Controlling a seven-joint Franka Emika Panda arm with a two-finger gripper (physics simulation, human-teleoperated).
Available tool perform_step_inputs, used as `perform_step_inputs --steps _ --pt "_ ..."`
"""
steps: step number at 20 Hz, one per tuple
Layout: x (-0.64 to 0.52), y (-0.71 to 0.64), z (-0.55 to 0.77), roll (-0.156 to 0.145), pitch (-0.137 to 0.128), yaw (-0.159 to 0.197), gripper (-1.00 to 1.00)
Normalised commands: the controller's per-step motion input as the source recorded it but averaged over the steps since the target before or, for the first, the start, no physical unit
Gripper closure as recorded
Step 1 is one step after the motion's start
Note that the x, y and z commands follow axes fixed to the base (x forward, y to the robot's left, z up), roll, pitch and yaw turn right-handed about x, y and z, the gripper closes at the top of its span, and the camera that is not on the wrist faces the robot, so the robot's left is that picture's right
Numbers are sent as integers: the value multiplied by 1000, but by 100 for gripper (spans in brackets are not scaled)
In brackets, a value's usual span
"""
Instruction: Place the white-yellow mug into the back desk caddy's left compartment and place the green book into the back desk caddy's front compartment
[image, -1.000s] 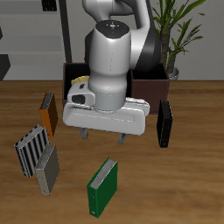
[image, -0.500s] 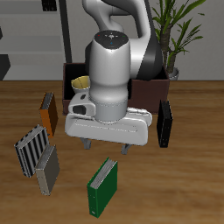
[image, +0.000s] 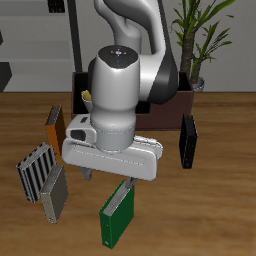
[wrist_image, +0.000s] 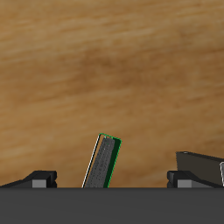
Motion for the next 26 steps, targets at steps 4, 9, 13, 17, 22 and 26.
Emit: perform_step_inputs --steps 4,9,13,17,22,26 --pt "91 -91 -135 -11 15 -35 -100" --pt "4 92 -299 27 16 -15 -100" --pt "-43 36 -285 8 6 -29 -100" --pt "-33 -58 -223 -13 -13 -23 -100" --pt "-35 -11 -170 -2 -16 -29 -100" --pt "-44 -5 -138 -24 -15 17 -100"
